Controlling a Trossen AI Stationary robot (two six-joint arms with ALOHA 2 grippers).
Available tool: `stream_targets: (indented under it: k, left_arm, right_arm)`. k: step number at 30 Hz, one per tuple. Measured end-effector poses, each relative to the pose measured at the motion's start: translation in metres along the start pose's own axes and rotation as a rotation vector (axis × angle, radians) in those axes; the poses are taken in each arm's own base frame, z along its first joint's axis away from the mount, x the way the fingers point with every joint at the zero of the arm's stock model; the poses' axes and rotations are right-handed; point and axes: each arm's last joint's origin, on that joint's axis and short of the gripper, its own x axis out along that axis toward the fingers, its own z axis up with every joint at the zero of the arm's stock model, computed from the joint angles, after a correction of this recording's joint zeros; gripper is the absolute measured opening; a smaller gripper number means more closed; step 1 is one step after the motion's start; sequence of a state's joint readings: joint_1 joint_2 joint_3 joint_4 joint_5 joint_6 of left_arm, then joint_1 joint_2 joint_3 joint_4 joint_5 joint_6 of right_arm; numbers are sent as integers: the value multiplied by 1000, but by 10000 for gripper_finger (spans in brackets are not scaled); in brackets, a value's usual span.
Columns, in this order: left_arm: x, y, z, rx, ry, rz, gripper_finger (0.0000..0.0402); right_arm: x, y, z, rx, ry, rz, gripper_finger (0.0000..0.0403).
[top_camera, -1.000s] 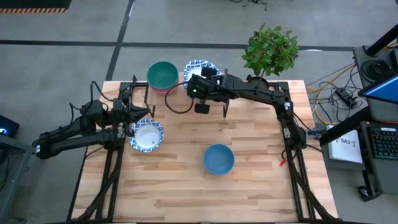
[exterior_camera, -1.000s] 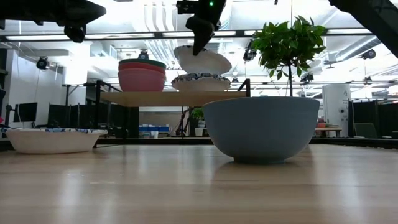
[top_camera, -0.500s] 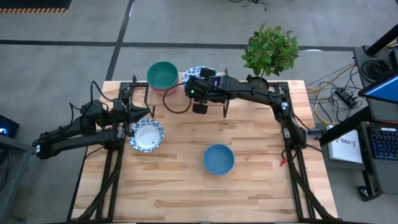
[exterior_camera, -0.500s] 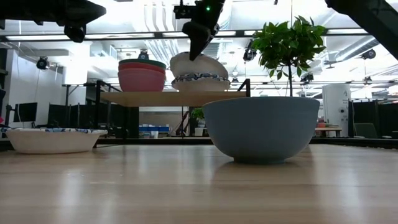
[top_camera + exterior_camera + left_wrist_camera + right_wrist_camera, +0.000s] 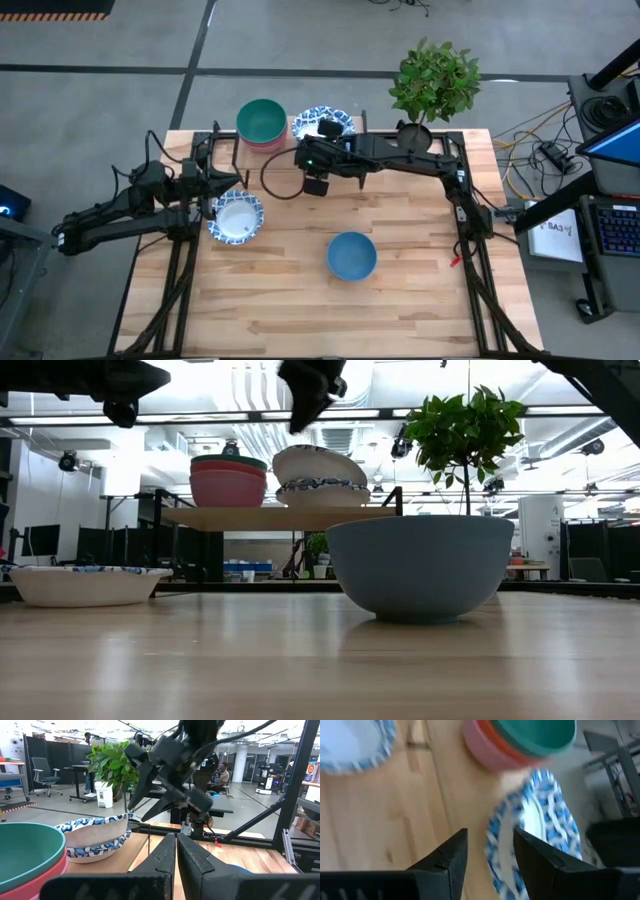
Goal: Place and stack bowls onto a shelf
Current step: Stack the right white bowl on the white bowl on the shelf
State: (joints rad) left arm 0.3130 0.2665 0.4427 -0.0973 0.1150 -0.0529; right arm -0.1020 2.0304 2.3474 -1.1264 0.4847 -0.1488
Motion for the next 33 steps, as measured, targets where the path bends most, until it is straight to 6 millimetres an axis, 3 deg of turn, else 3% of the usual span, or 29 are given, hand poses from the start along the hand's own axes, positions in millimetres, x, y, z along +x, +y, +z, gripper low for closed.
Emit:
stream_targets:
  k: [7, 12, 22, 33]
  left_arm:
    - [0, 0, 0, 0, 0, 0, 0]
    - [0, 0, 0, 0, 1, 0, 0]
    - [0, 0, -1, 5, 8, 0, 0]
    - [0, 0, -1, 6, 8, 0, 0]
  right_arm:
    - [-1, -4, 21, -4, -232, 103, 88]
    - [5, -23, 26, 30, -317, 113, 19]
    - [39, -58, 13, 130, -307, 155, 9]
    - [71, -59, -3, 159, -262, 160, 9]
